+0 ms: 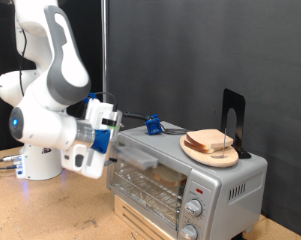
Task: Make a piece of toast with the oven
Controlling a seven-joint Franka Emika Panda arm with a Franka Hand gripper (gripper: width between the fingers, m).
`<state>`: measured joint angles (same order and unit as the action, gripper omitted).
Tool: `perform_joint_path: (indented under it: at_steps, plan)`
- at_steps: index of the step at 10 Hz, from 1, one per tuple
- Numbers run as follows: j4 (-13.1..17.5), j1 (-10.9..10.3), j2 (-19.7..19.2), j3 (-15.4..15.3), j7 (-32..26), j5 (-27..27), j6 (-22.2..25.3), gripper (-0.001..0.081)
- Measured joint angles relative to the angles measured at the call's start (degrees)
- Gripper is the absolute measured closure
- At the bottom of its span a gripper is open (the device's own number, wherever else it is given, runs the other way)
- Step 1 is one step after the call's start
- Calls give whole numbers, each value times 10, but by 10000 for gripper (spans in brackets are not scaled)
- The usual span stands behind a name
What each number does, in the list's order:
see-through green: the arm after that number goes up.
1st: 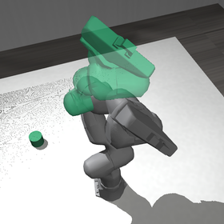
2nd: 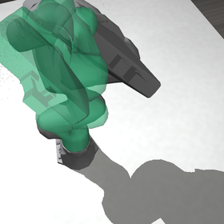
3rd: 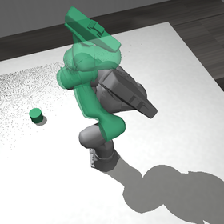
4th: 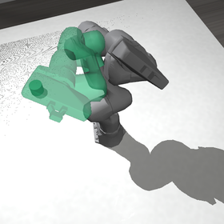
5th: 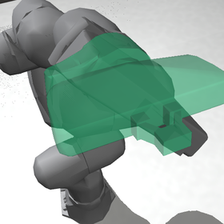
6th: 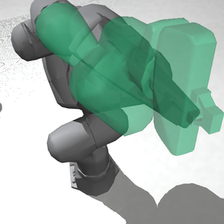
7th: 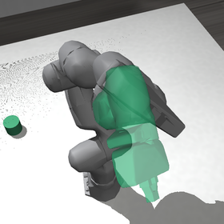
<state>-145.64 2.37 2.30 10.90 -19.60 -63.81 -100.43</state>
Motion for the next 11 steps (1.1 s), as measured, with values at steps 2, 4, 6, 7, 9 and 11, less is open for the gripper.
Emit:
perform_joint_path:
  at_steps: [2,4,6,7,9,11]
  plan:
    - [-18,-9,28,-20,21,-13,-20,-3]
    - [-39,-10,53,-27,40,-34,-69,-3]
    - [-62,1,74,-21,47,-42,-122,-3]
    - [-66,13,77,-10,46,-39,-124,-3]
    - [-64,40,78,18,45,-21,-111,-3]
    - [-60,53,79,27,44,-9,-90,-3]
